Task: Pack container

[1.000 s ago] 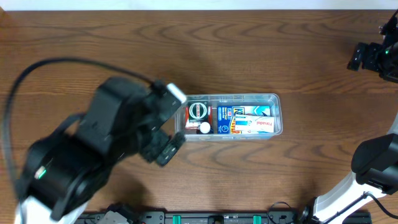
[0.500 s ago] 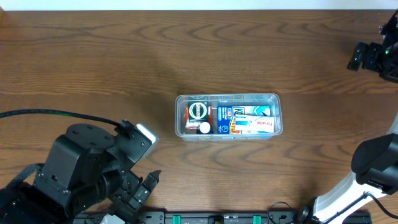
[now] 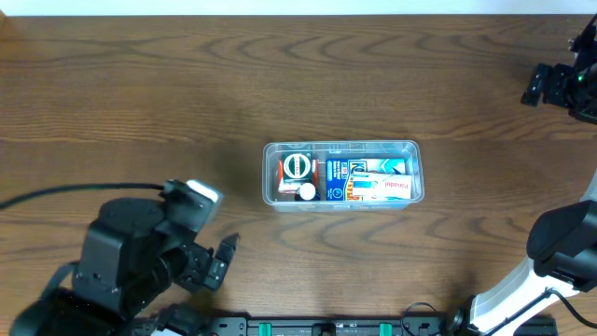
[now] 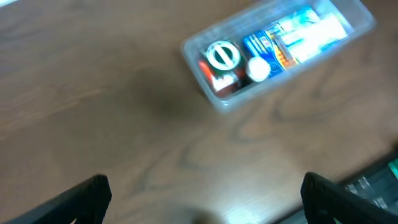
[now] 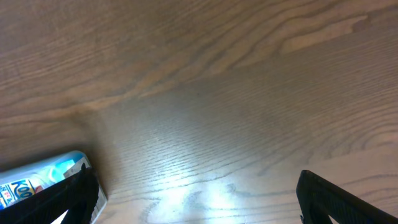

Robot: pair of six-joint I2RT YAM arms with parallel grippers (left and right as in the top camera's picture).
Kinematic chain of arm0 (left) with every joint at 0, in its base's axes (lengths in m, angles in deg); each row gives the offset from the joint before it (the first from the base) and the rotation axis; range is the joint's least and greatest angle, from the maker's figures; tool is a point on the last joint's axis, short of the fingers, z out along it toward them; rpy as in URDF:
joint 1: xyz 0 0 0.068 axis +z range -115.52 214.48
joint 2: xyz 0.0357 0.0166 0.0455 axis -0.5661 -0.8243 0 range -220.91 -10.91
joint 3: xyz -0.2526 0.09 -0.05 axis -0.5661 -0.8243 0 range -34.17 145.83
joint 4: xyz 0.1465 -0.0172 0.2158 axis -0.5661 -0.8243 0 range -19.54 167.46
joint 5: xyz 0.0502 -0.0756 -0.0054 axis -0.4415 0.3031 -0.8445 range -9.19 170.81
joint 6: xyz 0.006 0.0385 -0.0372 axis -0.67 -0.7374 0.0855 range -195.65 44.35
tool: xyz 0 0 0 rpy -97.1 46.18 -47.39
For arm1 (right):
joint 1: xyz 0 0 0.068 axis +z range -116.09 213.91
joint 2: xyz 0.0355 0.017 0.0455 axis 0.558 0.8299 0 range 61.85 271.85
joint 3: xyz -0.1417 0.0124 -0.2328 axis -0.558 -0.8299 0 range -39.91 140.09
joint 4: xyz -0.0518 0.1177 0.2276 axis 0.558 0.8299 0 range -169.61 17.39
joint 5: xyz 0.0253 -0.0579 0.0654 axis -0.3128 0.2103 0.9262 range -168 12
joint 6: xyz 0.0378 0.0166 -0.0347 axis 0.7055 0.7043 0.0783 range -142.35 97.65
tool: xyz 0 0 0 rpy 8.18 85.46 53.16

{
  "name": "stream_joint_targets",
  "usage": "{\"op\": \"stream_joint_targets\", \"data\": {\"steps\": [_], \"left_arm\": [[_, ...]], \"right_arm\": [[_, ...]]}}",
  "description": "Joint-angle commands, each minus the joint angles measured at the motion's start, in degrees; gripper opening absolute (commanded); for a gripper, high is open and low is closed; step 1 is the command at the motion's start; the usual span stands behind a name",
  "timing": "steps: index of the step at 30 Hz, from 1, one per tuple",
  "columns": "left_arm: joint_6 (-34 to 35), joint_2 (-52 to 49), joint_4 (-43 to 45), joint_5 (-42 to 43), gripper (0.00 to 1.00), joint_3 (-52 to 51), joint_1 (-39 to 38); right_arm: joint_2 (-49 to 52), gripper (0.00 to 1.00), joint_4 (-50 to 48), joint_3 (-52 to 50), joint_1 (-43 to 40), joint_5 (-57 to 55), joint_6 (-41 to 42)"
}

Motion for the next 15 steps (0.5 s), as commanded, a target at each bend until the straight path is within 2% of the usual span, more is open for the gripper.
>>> {"op": "stream_joint_targets", "data": {"steps": [1,8,15], "left_arm": [[0.46,4.48,6.01,1.01,0.98,-6.99,4.98],[0.66,15.69,24.39,4.09,0.98,-24.90,13.75],[0.63,27.80,39.45,5.33,0.98,-40.98,17.14]], "right_arm": [[-1.33,0.99,0.04,0.90,-0.22,-0.09,0.79],[-1.33,0.99,0.07,0.90,-0.22,-0.09,0.79],[-1.33,0.99,0.07,0.90,-0.22,-0.11,0.79]]}}
